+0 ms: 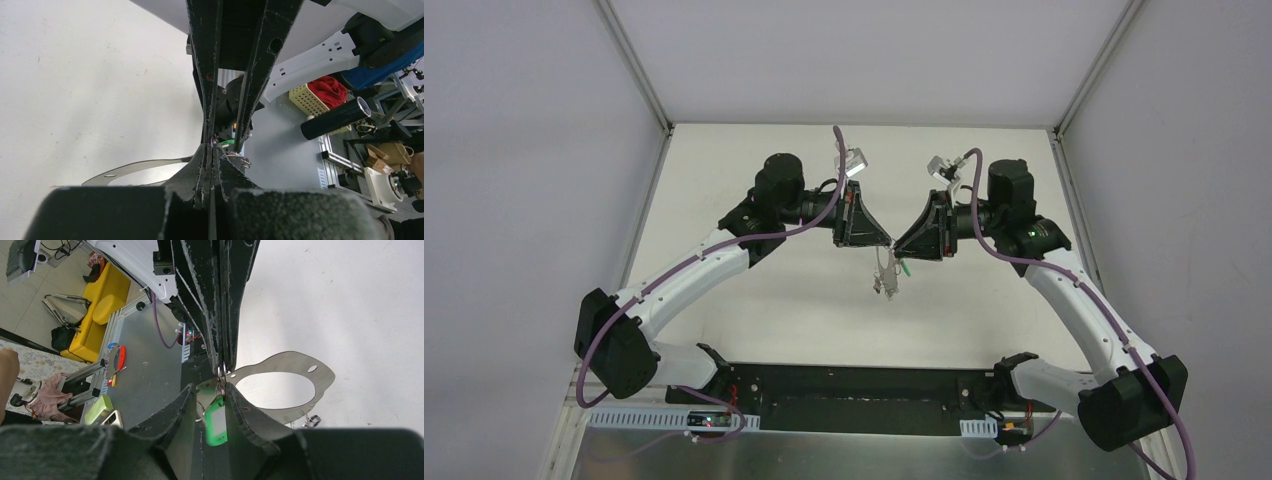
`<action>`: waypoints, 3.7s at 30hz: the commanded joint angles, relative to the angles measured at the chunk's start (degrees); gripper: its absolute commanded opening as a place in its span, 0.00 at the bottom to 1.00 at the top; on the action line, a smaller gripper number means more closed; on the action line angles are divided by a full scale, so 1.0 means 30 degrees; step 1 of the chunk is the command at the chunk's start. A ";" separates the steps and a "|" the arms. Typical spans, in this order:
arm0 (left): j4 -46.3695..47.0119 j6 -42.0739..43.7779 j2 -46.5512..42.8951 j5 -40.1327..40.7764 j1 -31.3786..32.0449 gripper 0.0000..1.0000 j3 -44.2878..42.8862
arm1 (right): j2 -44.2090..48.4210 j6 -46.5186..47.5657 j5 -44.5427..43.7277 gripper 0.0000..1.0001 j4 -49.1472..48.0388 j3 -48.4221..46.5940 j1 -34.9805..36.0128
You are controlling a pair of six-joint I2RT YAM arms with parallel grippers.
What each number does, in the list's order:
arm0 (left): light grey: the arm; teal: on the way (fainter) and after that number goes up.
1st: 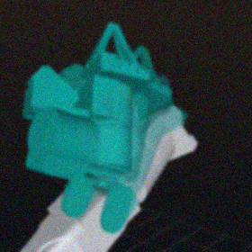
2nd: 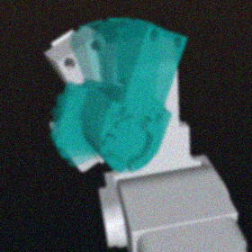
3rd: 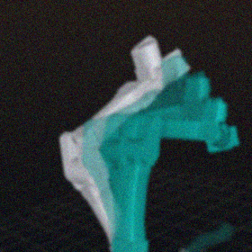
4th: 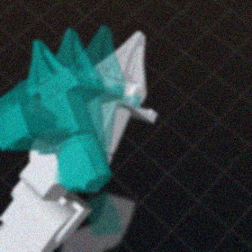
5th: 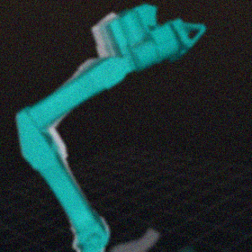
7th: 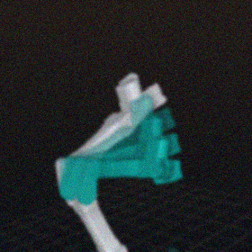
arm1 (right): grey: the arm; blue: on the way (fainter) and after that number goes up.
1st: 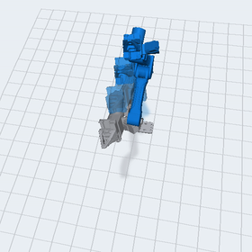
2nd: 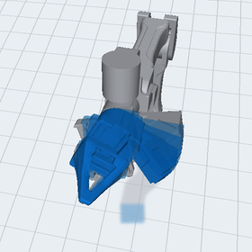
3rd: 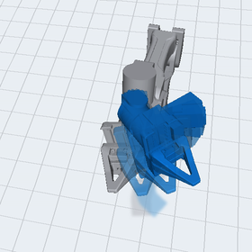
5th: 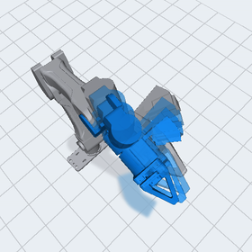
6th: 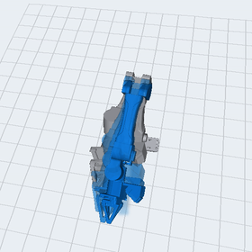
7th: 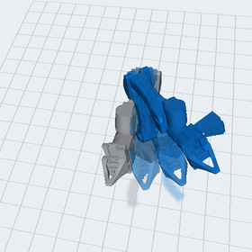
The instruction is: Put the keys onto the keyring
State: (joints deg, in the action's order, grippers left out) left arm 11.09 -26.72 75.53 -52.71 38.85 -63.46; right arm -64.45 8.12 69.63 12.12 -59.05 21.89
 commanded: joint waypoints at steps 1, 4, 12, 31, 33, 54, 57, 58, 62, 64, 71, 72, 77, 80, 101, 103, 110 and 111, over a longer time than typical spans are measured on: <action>0.1914 -0.0641 -0.0587 -0.0798 -0.0321 0.00 0.0055 | 0.0547 0.0021 0.0680 0.27 -0.0814 0.0257 -0.0172; 0.1924 -0.0601 -0.0610 -0.0807 -0.0323 0.00 0.0124 | 0.0484 -0.0127 0.0626 0.23 -0.0885 0.0153 -0.0166; 0.2199 -0.0833 -0.0534 -0.0932 -0.0323 0.00 0.0128 | 0.0302 -0.0901 0.0610 0.08 -0.1771 0.0409 -0.0153; 0.3016 -0.1290 -0.0171 -0.1195 -0.0323 0.00 0.0337 | 0.0044 -0.1955 0.1013 0.20 -0.2617 0.0122 -0.0110; 0.3034 -0.1290 -0.0144 -0.1188 -0.0323 0.00 0.0337 | 0.0015 -0.2023 0.1049 0.20 -0.2661 0.0061 -0.0090; 0.2968 -0.1201 0.0020 -0.1259 -0.0323 0.00 0.0412 | -0.0256 -0.2296 0.1022 0.12 -0.2986 0.0009 0.0126; 0.2957 -0.1200 0.0047 -0.1319 -0.0323 0.00 0.0415 | -0.0279 -0.2311 0.0963 0.12 -0.2995 -0.0004 0.0121; 0.2979 -0.1201 0.0052 -0.1327 -0.0323 0.00 0.0394 | -0.0285 -0.2325 0.0984 0.12 -0.2989 -0.0031 0.0143; 0.2967 -0.1201 0.0078 -0.1369 -0.0323 0.00 0.0434 | -0.0286 -0.2381 0.0991 0.09 -0.3028 -0.0092 0.0130; 0.2966 -0.1158 0.0080 -0.1366 -0.0323 0.00 0.0476 | -0.0286 -0.2435 0.0991 0.07 -0.3044 -0.0122 0.0116; 0.1879 0.0144 -0.0162 -0.1355 -0.0323 0.00 0.0337 | -0.0176 -0.1314 0.0436 0.00 -0.1762 -0.0566 0.0134; 0.1354 0.0670 -0.0245 -0.1345 -0.0323 0.00 0.0208 | -0.0184 -0.0745 0.0218 0.00 -0.1177 -0.0738 0.0165; -0.3775 0.4669 -0.0869 -0.0753 -0.0323 0.13 -0.1309 | -0.0782 0.4692 -0.2772 0.00 0.4912 -0.3129 0.1396; -0.6012 0.6738 -0.1261 -0.0392 -0.0323 0.23 -0.2076 | -0.1199 0.5981 -0.3901 0.00 0.6872 -0.3737 0.2238; -0.7294 0.9083 -0.0629 -0.0301 -0.0090 0.49 -0.2634 | -0.1751 0.5120 -0.2832 0.00 0.5612 -0.3371 0.2885; -0.6977 0.8674 -0.0420 -0.0280 -0.0039 0.48 -0.2636 | -0.1751 0.5087 -0.2879 0.00 0.5477 -0.3240 0.2897; -0.5690 0.6752 0.0293 -0.0880 0.0138 0.36 -0.2496 | -0.1693 0.4969 -0.2816 0.00 0.5247 -0.3096 0.2858; -0.5507 0.6609 0.0332 -0.0997 0.0145 0.34 -0.2479 | -0.1667 0.4969 -0.2843 0.00 0.5247 -0.3046 0.2853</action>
State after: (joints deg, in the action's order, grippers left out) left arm -10.26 -3.55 76.20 -53.54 38.61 -69.01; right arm -70.04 23.38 58.70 30.39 -67.90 30.26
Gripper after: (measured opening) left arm 0.375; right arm 0.009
